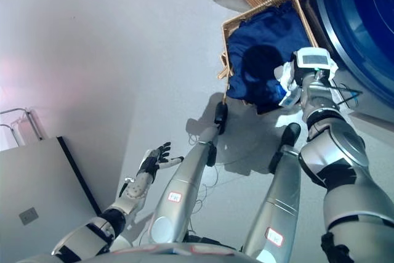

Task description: Put the clothes in the basket into the washing machine.

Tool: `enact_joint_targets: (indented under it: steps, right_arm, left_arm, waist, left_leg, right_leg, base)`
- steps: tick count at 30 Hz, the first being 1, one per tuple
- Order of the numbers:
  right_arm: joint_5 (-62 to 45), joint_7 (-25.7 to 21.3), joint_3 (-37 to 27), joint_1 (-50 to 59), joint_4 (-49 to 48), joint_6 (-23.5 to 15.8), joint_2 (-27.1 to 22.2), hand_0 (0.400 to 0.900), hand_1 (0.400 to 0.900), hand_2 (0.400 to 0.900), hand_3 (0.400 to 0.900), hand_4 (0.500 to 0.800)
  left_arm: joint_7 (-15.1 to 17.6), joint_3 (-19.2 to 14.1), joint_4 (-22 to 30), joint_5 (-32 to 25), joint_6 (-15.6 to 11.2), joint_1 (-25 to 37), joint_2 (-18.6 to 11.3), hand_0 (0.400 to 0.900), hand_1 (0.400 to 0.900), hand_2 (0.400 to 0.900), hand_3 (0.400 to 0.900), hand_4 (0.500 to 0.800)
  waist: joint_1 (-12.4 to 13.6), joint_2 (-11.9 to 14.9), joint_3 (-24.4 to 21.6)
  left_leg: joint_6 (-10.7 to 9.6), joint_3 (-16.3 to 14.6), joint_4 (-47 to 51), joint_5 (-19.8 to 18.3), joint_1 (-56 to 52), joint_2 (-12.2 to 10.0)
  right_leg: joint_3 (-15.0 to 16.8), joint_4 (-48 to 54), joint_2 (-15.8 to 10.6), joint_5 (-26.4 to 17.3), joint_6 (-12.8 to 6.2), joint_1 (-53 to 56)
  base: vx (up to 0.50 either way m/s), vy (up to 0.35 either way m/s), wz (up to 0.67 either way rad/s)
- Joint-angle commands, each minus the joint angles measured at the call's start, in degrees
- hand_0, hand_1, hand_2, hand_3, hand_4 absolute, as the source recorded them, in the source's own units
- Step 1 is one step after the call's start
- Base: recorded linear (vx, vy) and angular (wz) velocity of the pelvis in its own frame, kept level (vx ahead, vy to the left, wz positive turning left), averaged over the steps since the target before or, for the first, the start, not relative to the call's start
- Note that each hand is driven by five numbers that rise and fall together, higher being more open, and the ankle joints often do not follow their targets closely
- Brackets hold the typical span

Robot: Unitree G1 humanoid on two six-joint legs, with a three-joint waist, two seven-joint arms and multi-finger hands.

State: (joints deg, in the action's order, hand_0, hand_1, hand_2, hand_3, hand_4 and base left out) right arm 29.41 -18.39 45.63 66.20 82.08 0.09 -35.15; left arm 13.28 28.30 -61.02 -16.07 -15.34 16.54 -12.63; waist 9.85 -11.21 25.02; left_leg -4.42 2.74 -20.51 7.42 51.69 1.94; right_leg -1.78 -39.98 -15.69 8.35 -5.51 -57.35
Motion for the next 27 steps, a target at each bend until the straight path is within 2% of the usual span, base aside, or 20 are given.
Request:
enact_joint_targets:
  steps: [1, 4, 15, 16, 27]
  right_arm:
    - [-1.45, -0.51, 3.49, 0.38, 0.21, 0.64, -5.89, 0.900, 0.900, 0.900, 0.900, 0.800]
    - [-2.44, -1.00, 4.17, 0.36, 2.29, 0.53, -6.40, 0.900, 0.900, 0.900, 0.900, 0.800]
    - [-2.36, -1.54, 6.19, 1.26, 4.43, 0.26, -7.15, 0.900, 0.900, 0.900, 0.900, 0.800]
    - [-2.12, -1.68, 6.34, 1.17, 4.45, 0.35, -7.03, 0.400, 0.400, 0.400, 0.400, 0.500]
    - [-0.01, -3.37, 7.12, 2.04, 4.85, 1.05, -4.58, 0.400, 0.400, 0.400, 0.400, 0.500]
  left_arm:
    - [2.32, -1.63, -1.34, -2.28, -0.82, -1.80, -0.14, 0.900, 0.900, 0.900, 0.900, 0.800]
    - [2.58, -0.87, -1.17, -2.46, -1.01, -3.07, 0.28, 0.900, 0.900, 0.900, 0.900, 0.800]
    - [2.88, -0.94, -3.12, -3.98, -1.54, -3.66, 1.04, 0.900, 0.900, 0.900, 0.900, 0.800]
    - [2.75, -0.87, -3.20, -4.07, -1.56, -3.77, 1.12, 0.900, 0.900, 0.900, 0.900, 0.800]
    - [3.76, 0.03, -5.14, -5.07, -2.25, -3.20, 1.85, 0.900, 0.900, 0.900, 0.900, 0.800]
  waist:
    - [-2.06, -2.36, 0.48]
    - [-2.61, -3.31, -0.26]
    - [-2.99, -5.02, -1.37]
    - [-2.89, -5.08, -1.44]
    - [-2.56, -5.06, -2.45]
  left_leg:
    - [-0.05, 0.42, -11.48, -10.65, 5.76, 0.15]
    - [0.12, -0.24, -19.09, -13.35, 11.17, 1.06]
    - [1.09, -3.36, -29.91, -17.97, 20.04, 1.65]
    - [1.21, -3.57, -30.34, -18.16, 20.45, 1.66]
    - [1.54, -4.23, -25.89, -16.82, 18.71, 1.46]
  right_leg:
    - [2.01, 0.22, 3.59, 0.80, 2.41, 0.77]
    - [3.84, -7.03, 3.16, 3.09, 3.07, -4.84]
    - [8.25, -16.94, 4.93, 5.54, 3.45, -16.19]
    - [8.36, -17.23, 5.02, 5.60, 3.47, -16.63]
    - [8.77, -13.16, 5.01, 4.11, 3.15, -15.57]
  base:
    - [-0.04, 0.045, -0.03]
    - [-0.01, 0.028, 0.03]
    - [-0.01, 0.047, -0.09]
    - [-0.01, 0.052, -0.24]
    - [0.00, 0.008, -0.05]
